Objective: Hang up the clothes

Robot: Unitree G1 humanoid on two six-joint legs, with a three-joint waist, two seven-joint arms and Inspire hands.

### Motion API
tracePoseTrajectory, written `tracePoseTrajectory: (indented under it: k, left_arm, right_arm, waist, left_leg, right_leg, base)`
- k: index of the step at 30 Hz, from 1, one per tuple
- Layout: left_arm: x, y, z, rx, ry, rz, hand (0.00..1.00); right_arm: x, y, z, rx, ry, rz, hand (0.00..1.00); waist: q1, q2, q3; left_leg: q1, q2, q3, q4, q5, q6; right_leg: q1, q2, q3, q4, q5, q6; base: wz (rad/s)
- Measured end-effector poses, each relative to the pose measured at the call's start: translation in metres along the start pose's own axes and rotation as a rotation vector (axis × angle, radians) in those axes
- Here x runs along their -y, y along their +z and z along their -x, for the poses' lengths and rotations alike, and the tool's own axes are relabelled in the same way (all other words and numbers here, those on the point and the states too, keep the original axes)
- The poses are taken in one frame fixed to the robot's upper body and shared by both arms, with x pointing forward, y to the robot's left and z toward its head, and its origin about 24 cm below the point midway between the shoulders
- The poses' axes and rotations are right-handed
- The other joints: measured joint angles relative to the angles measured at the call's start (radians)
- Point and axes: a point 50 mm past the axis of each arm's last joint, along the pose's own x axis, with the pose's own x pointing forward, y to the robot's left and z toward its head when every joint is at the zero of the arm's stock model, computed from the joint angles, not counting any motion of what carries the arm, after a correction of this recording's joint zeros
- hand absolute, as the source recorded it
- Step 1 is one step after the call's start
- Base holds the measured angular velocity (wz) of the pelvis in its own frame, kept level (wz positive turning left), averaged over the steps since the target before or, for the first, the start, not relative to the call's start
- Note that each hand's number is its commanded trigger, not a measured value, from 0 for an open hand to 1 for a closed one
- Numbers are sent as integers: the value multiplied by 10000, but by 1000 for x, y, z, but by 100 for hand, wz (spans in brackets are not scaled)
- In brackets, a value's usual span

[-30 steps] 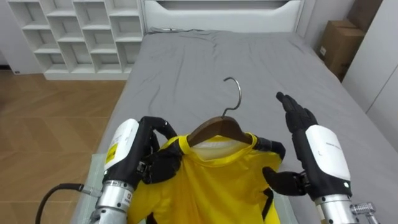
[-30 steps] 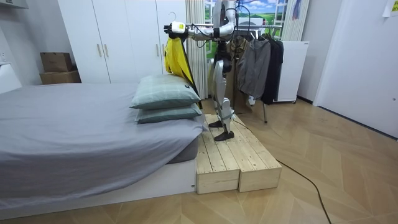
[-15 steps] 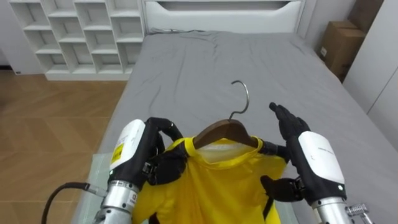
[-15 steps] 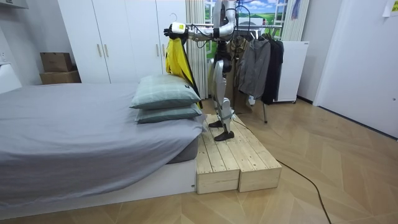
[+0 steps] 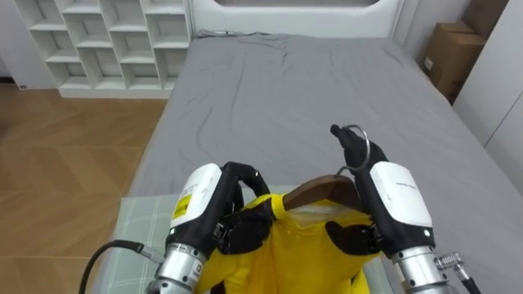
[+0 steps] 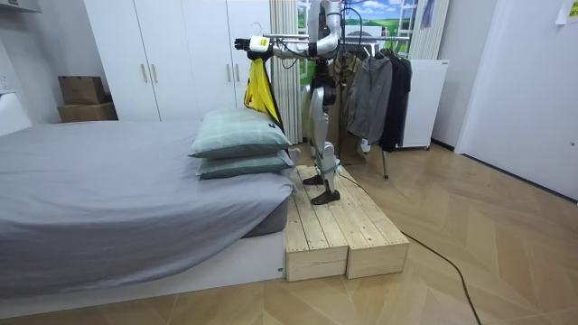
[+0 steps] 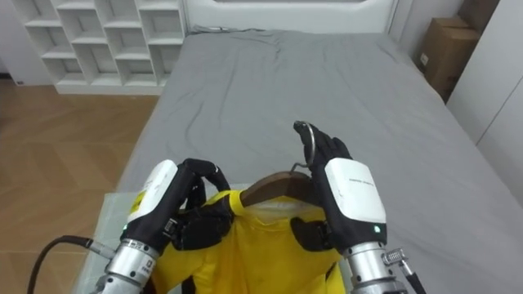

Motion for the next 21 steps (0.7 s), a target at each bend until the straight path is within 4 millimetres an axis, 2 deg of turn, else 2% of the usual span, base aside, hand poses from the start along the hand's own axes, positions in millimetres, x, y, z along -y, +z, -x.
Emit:
tracePoseTrajectory:
  k: [16, 21]
  left_arm:
    - [-1, 3, -2, 170, -152, -186, 100]
    - [-1, 3, -2, 175, -169, -249, 100]
  right_arm:
    - [2, 6, -8, 160, -167, -103, 0]
    - [1, 6, -9, 154, -170, -156, 0]
  waist:
    - [7, -56, -34]
    - [6, -56, -101]
  left_leg:
    - [-62, 4, -41, 52, -1, 0]
    - [-56, 5, -36, 74, 0, 0]
  right_leg:
    - [-23, 0, -35, 10, 0, 0]
    - [-13, -2, -31, 12, 0, 0]
  base:
    - [0]
    - [0]
